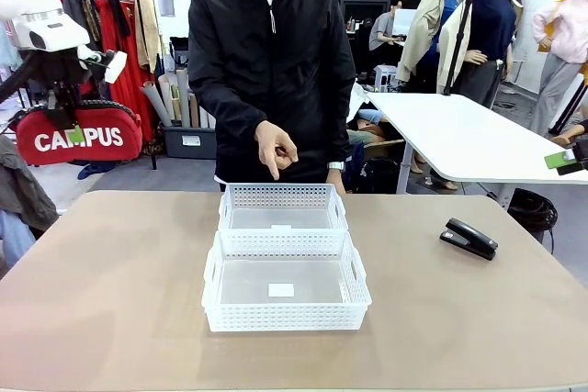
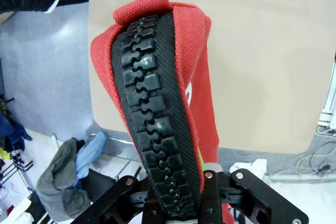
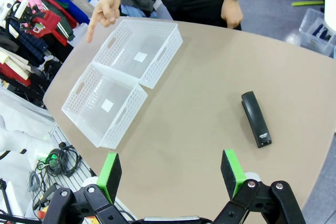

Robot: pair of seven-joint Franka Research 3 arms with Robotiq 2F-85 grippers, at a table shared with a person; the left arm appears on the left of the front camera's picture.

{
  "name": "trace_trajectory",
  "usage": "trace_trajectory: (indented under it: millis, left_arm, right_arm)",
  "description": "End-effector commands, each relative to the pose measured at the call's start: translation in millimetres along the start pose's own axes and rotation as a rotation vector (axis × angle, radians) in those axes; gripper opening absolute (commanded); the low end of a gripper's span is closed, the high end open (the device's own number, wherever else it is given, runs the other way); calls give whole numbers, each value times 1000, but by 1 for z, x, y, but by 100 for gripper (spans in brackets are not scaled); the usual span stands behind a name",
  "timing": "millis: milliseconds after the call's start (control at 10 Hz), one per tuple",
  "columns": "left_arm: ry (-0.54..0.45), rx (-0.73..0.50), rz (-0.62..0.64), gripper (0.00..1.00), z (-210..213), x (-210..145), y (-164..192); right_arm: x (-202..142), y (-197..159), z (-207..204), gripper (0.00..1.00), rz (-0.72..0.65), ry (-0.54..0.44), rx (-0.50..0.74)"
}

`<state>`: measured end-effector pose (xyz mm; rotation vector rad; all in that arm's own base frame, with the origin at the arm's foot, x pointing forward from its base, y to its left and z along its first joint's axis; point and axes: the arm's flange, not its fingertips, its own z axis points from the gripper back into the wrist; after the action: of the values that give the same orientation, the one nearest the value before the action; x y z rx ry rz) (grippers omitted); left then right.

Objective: Distribute items into two baskets.
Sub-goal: Move the picked Pencil pouch towards the Organizing basket indicated by the person, stopping as directed.

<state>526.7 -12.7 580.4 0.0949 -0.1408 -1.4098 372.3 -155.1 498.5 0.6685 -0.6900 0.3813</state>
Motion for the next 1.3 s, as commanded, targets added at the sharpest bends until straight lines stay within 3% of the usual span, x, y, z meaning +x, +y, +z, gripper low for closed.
trace_trajectory:
  millis: [0,400,1200]
  left_arm:
    - [0,0,0,0,0,0,0]
    - [-71,-17,31,0,2,2,-31]
    - [-90,55,-85,0,5,47,-126]
  right_arm:
    - [1,0,0,100,11,-16,10]
    - [1,0,0,100,11,-16,10]
    - [1,0,0,100,11,-16,10]
